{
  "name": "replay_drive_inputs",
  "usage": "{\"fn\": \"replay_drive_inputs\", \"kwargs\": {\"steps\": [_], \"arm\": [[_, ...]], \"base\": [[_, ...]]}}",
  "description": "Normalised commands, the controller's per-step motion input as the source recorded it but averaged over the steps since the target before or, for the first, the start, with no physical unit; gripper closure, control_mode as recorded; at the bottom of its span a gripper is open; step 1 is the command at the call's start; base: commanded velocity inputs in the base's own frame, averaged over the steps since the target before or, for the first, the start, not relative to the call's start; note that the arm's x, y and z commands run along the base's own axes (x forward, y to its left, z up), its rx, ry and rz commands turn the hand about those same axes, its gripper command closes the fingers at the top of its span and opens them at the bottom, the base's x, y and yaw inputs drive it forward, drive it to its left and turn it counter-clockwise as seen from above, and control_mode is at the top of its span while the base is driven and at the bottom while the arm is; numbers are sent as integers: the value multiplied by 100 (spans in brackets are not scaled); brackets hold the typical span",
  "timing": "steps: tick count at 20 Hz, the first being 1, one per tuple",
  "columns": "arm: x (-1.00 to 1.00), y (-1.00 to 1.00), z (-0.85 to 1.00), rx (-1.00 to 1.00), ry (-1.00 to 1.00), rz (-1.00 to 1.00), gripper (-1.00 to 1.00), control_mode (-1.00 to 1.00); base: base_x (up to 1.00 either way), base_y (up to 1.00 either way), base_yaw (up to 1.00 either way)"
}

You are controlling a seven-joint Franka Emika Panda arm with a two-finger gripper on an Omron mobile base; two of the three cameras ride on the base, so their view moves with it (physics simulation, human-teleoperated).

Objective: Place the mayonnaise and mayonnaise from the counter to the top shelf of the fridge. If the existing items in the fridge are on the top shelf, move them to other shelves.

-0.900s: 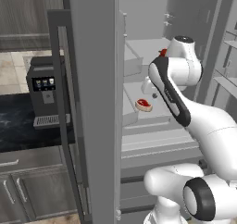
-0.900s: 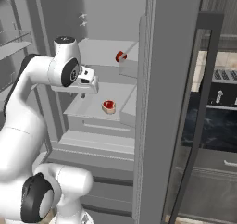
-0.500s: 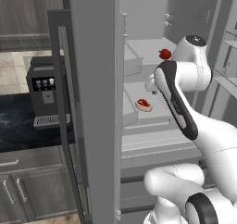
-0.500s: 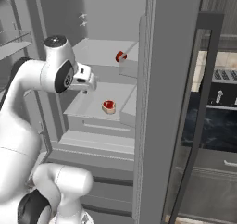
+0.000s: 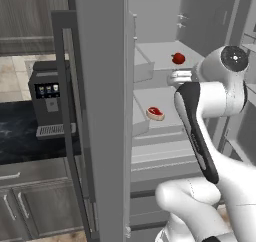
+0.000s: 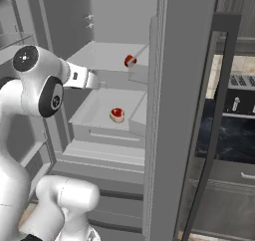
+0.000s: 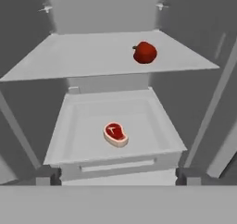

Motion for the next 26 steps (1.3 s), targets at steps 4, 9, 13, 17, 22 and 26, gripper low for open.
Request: {"fn": "replay_drive_inputs", "kwargs": {"steps": [4,9,13,17,22,26], "arm": [[0,-56,70,13,-16,-23,-100,-100],[0,-37,17,12,-4,-8,-100,-100],[13,-13,0,0,0,1,-100,-100],[39,-19,0,0,3,4,-100,-100],[59,-16,0,0,1,2,-100,-100],[68,-14,0,0,2,1,-100,-100]], "base": [[0,0,0],[0,0,0],[0,0,0],[0,0,0],[0,0,0],[0,0,0]]}}
